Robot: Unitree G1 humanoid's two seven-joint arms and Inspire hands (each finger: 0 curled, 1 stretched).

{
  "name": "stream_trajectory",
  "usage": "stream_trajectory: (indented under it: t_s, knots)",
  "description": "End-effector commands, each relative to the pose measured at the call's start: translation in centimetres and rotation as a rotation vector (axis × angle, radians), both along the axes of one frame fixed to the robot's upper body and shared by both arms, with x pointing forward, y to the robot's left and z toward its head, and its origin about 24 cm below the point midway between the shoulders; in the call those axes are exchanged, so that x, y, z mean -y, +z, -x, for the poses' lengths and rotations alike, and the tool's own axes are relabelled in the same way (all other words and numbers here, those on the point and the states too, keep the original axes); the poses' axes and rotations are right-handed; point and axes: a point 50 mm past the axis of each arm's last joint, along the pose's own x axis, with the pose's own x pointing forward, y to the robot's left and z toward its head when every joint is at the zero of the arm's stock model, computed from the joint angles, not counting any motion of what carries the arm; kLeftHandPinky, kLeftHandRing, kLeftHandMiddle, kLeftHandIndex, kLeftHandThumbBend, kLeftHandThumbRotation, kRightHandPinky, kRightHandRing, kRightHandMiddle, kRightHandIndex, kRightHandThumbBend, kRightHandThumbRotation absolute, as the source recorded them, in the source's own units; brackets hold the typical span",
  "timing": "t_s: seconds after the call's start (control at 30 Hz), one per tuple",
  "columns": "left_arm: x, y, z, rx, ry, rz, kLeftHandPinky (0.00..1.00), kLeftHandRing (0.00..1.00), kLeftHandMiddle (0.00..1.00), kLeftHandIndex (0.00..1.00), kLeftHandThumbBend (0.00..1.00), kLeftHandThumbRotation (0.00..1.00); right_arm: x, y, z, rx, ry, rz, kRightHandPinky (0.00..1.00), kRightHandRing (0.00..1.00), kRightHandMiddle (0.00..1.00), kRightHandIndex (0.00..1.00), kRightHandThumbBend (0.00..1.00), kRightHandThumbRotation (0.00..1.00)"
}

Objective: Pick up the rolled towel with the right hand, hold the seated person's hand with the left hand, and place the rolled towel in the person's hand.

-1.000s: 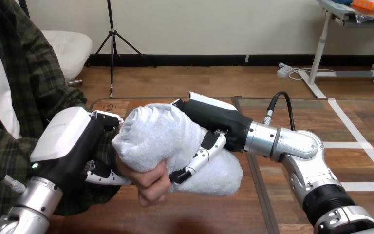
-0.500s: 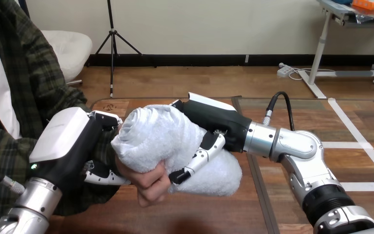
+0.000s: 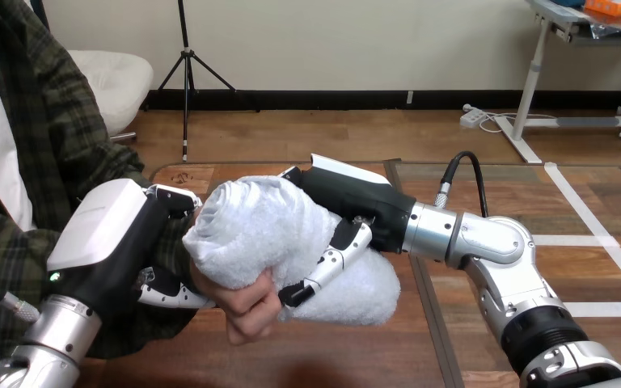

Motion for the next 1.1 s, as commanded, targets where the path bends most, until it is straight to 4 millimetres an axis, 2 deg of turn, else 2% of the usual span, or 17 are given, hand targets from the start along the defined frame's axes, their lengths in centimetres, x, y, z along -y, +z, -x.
stream_trajectory:
  t_s: [0.0,0.17,0.27,0.3,0.47,0.57,0.6,0.87,1.07]
  knots:
    - [2.1,0.9,-0.3,0.054,-0.083,0.081,0.21,0.26,0.35,0.35,0.92,0.00,-1.4,0.7,0.0,0.041,0.038,0.021,0.24,0.32,0.40,0.43,0.85,0.00]
    - [2.1,0.9,-0.3,0.052,-0.080,0.080,0.21,0.27,0.35,0.35,0.92,0.00,-1.3,0.7,0.0,0.040,0.029,0.022,0.35,0.44,0.49,0.49,0.88,0.00]
    - [2.1,0.9,-0.3,0.056,-0.083,0.083,0.21,0.27,0.35,0.35,0.92,0.00,-1.1,0.7,0.0,0.043,0.022,0.032,0.45,0.54,0.58,0.57,0.90,0.04]
    - [2.1,0.9,-0.3,0.058,-0.084,0.084,0.21,0.27,0.35,0.35,0.92,0.00,-1.0,0.6,0.0,0.044,0.019,0.034,0.52,0.62,0.66,0.63,0.93,0.10]
    - [2.1,0.9,-0.3,0.061,-0.086,0.087,0.21,0.27,0.35,0.35,0.92,0.00,-0.7,0.9,-0.2,0.048,0.004,0.042,0.65,0.76,0.79,0.74,0.97,0.21]
    - [2.0,0.9,-0.3,0.059,-0.084,0.086,0.21,0.27,0.35,0.35,0.93,0.00,-0.4,1.1,-0.2,0.054,-0.007,0.045,0.75,0.84,0.85,0.81,0.99,0.27]
    - [2.0,0.9,-0.3,0.059,-0.084,0.085,0.21,0.26,0.35,0.35,0.93,0.00,-0.3,1.2,-0.3,0.056,-0.010,0.044,0.81,0.89,0.89,0.84,0.99,0.30]
    - [2.0,0.9,-0.2,0.053,-0.083,0.082,0.21,0.27,0.35,0.35,0.92,0.00,0.5,1.9,-0.4,0.043,-0.039,0.013,0.97,0.98,0.98,0.95,1.00,0.38]
    - [1.9,0.8,-0.3,0.052,-0.082,0.080,0.21,0.27,0.35,0.35,0.92,0.00,1.2,2.5,-0.4,0.056,-0.063,-0.013,0.99,1.00,0.99,0.99,1.00,0.40]
